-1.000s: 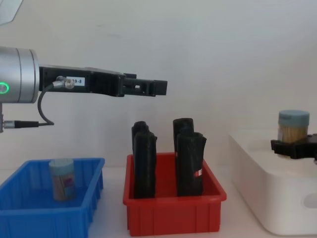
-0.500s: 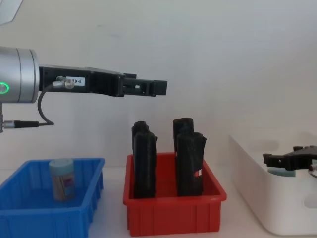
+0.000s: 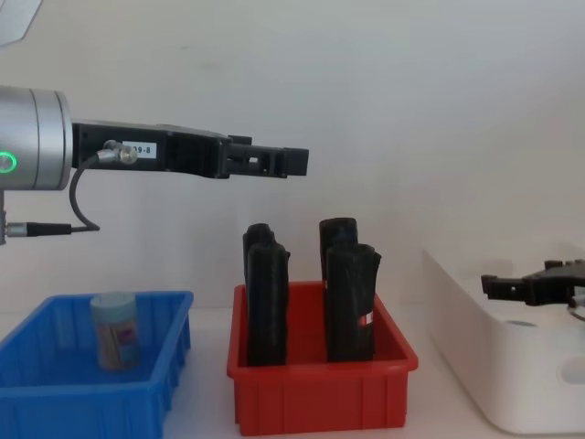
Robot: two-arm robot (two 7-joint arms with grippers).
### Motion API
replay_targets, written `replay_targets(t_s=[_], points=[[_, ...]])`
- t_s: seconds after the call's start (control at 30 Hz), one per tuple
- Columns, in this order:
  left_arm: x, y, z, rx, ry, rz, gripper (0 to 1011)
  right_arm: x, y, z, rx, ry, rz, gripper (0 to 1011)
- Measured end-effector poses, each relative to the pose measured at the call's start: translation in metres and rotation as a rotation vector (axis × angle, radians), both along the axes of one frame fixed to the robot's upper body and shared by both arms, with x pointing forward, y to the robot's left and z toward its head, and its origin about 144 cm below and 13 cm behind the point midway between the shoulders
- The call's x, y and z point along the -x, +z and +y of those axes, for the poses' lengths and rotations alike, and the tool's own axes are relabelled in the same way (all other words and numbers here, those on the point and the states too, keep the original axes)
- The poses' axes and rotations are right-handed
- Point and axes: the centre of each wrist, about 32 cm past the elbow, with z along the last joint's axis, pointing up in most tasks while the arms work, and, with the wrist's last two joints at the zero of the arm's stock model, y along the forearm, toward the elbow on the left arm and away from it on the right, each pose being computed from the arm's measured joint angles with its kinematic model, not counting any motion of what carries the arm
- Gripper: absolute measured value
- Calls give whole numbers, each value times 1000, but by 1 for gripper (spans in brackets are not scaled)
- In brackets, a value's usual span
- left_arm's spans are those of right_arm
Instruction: Pick the cotton swabs from the blue box and place them into the white box.
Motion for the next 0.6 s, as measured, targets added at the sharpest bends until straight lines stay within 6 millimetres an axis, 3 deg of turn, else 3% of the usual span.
replay_targets(t_s=[0.6], points=[[0, 0, 0, 0, 0, 0, 1004, 21, 18, -3, -45, -28, -176, 1001]])
